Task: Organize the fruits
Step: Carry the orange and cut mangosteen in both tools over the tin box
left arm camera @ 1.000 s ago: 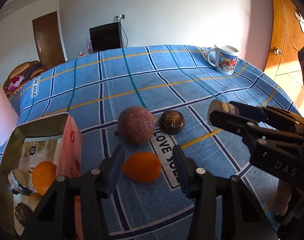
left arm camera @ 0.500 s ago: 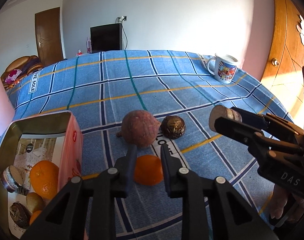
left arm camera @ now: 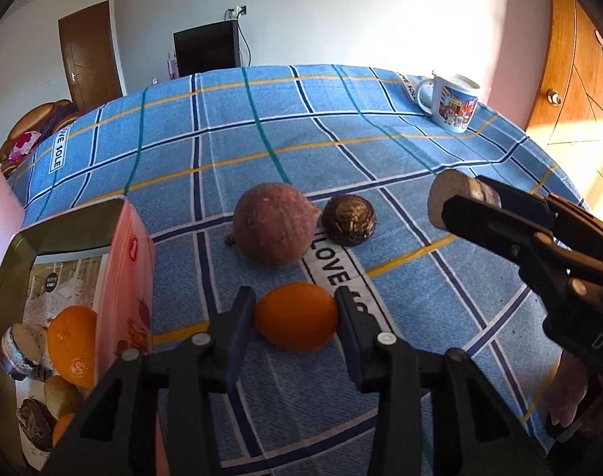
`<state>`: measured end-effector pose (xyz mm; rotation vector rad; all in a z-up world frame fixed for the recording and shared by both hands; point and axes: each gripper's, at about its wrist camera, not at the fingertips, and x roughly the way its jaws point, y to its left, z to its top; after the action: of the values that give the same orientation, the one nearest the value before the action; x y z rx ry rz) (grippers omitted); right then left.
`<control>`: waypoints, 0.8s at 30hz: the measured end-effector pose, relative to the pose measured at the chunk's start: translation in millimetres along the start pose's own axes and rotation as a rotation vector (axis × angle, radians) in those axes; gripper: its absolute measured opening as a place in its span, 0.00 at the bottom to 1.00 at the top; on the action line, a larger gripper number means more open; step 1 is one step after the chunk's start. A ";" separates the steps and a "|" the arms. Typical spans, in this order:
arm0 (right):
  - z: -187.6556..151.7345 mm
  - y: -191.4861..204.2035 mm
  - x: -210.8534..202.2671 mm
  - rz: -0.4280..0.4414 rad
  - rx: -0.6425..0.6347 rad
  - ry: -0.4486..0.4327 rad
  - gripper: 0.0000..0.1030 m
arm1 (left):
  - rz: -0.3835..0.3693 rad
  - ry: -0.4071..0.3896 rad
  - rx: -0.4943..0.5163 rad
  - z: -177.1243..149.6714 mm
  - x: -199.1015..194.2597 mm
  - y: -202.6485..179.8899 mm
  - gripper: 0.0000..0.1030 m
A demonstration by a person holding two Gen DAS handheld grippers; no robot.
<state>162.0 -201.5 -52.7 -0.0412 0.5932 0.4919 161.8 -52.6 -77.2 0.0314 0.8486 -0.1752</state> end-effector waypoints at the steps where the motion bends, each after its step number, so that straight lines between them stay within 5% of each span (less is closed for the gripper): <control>1: 0.1 -0.1 0.2 0.001 0.001 0.000 0.42 | -0.002 -0.002 -0.001 -0.2 -0.4 0.1 0.42; 24: -1.0 6.0 -16.0 0.019 -0.033 -0.083 0.42 | 0.055 -0.225 0.008 -7.0 -42.9 3.3 0.41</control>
<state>147.2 -203.3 -44.1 -0.0460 0.5045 0.5194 129.4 -42.6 -49.9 0.0420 0.6223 -0.1276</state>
